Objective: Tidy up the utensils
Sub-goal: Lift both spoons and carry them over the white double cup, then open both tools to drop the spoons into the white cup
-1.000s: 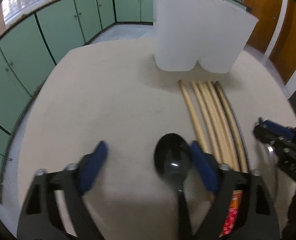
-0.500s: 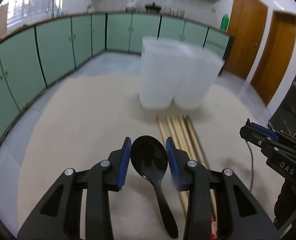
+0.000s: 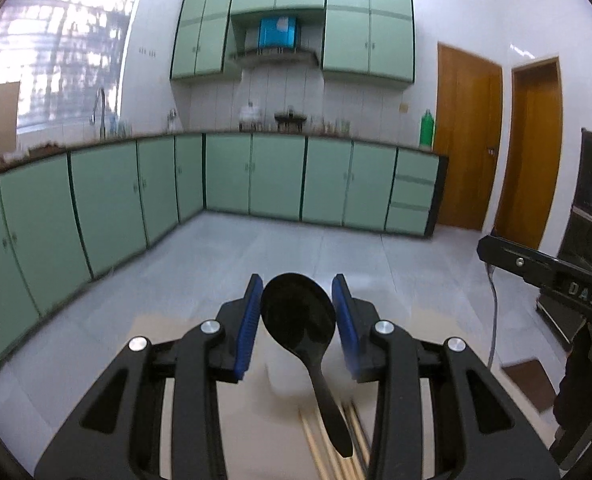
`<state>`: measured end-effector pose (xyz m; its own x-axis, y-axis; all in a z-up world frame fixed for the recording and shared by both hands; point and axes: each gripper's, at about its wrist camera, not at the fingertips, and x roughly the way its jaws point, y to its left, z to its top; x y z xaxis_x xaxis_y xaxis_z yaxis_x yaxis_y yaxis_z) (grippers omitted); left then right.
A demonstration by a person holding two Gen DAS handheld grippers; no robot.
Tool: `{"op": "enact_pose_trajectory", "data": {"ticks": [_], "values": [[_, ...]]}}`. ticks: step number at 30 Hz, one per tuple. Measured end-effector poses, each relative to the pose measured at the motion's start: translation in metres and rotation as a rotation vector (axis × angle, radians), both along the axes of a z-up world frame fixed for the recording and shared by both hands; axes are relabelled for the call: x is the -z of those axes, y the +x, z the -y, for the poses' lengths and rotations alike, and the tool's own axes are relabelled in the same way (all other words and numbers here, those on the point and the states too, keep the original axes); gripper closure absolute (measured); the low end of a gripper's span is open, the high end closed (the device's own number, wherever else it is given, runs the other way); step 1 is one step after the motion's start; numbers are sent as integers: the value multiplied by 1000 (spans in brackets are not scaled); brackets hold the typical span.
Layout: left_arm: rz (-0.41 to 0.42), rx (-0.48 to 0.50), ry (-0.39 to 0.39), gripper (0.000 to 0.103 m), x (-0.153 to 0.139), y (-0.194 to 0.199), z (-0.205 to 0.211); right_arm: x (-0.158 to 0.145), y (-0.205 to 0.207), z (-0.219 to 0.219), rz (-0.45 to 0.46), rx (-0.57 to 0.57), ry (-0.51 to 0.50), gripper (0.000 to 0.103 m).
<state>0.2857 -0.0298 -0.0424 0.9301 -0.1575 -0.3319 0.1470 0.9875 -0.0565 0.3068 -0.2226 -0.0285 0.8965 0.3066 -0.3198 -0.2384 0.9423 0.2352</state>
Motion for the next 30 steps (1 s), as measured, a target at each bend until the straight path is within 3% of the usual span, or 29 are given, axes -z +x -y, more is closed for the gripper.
{"op": "enact_pose_trajectory", "data": {"ticks": [3, 7, 16, 21, 30], "values": [[43, -8, 3, 69, -19, 21, 11, -13, 29, -2, 31, 18, 32, 75], [83, -32, 29, 69, -31, 53, 24, -17, 72, -16, 63, 58, -5, 75], [8, -68, 61, 68, -1, 106, 29, 24, 113, -34, -12, 80, -62, 75], [-40, -61, 63, 62, 18, 102, 22, 43, 104, -34, -65, 40, -77, 74], [-54, -88, 48, 47, 28, 30, -4, 51, 34, -14, -94, 59, -56, 48]]}}
